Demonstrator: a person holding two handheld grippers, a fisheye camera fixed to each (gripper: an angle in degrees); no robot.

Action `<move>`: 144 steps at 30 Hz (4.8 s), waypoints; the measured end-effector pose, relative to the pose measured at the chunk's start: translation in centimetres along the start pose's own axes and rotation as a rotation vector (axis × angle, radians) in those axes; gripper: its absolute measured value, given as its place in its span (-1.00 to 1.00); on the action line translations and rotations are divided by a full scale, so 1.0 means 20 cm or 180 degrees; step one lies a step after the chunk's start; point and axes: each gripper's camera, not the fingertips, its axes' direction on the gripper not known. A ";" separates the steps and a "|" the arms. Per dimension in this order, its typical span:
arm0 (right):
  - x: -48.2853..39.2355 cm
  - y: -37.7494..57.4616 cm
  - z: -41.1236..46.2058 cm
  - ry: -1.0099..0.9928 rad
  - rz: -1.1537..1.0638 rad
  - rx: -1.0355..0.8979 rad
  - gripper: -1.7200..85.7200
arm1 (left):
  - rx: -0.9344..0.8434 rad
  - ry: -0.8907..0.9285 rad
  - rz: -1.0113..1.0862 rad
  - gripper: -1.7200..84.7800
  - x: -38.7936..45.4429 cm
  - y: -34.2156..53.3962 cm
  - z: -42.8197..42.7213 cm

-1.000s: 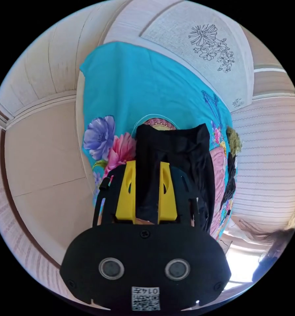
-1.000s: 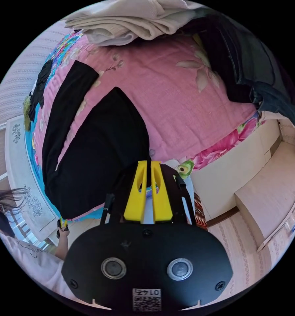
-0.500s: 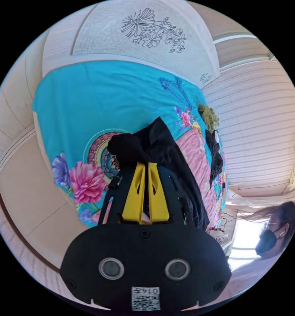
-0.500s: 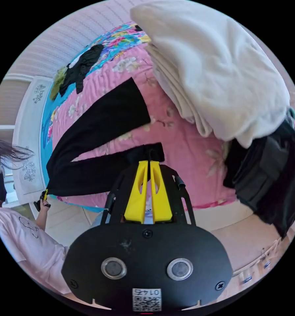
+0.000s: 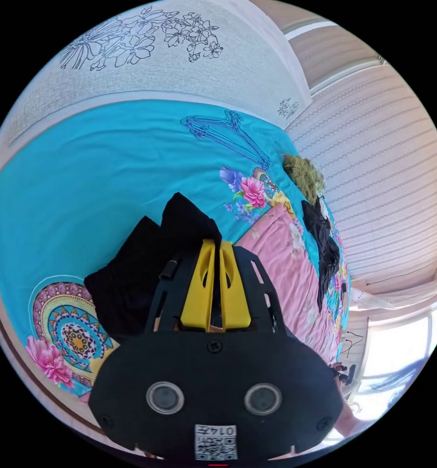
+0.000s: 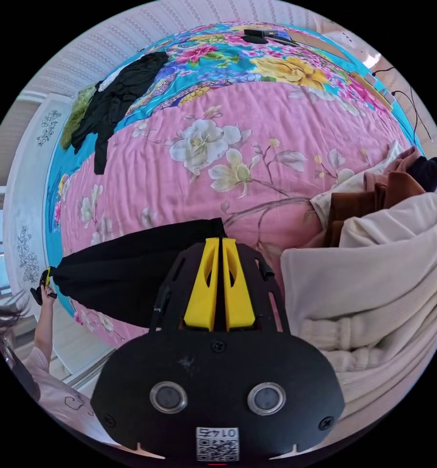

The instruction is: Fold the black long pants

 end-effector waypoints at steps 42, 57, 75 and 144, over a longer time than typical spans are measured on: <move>0.71 1.66 0.59 -0.1430 0.0974 0.1257 -0.95 | -0.2262 0.0483 0.5218 -0.72 3.08 3.63 2.89; 0.76 1.86 0.70 -0.1317 0.0787 0.1283 -0.78 | -0.1987 -0.0038 0.5853 -0.96 3.15 4.24 3.43; 0.81 2.08 0.72 -0.1490 0.1164 0.1585 -0.93 | -0.2420 0.0156 0.5536 -0.75 3.14 4.39 3.90; -1.34 1.64 -0.27 -0.0773 -0.0389 0.0107 -0.91 | -0.1973 0.0313 0.4613 -0.81 1.69 2.84 1.58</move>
